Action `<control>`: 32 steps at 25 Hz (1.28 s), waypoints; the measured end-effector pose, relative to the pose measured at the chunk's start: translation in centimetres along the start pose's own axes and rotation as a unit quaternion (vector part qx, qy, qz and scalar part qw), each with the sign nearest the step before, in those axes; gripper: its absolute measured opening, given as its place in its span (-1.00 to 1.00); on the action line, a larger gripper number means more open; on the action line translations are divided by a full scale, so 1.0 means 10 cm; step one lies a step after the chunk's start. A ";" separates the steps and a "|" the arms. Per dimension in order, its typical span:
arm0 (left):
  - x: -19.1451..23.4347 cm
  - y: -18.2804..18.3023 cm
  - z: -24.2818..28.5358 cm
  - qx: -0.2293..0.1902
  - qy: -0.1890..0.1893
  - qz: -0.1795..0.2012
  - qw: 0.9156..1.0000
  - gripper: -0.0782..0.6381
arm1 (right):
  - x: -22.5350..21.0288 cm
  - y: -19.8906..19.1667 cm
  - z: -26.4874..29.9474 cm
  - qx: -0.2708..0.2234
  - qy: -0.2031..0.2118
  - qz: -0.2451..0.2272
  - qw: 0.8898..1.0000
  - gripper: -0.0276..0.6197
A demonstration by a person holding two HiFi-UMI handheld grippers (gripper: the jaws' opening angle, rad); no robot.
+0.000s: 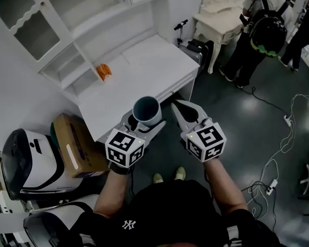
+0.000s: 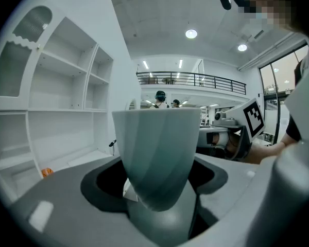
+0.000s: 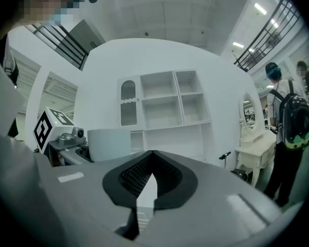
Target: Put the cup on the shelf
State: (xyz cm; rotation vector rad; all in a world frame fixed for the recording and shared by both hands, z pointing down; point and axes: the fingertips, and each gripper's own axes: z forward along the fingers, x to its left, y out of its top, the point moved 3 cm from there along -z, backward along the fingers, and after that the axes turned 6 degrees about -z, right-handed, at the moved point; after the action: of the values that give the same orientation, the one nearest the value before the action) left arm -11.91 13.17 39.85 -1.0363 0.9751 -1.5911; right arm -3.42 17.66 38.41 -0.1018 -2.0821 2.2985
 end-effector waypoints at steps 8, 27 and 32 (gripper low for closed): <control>-0.04 0.01 0.11 0.000 0.005 -0.006 1.000 0.22 | -0.17 0.02 -0.06 -0.009 0.006 0.011 1.000 -0.88; -0.14 0.18 0.48 -0.013 0.045 -0.016 0.999 0.23 | -0.71 0.08 -0.16 -0.030 0.040 0.021 0.999 -0.88; 0.04 0.29 0.55 -0.020 0.055 -0.016 0.998 0.23 | -0.77 0.12 0.06 -0.032 0.052 0.018 0.998 -0.88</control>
State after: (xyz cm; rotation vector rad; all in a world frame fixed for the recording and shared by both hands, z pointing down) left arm -5.94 11.53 38.99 -1.0044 1.0742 -1.6745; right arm 4.22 16.37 37.40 -0.2571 -2.1197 2.1942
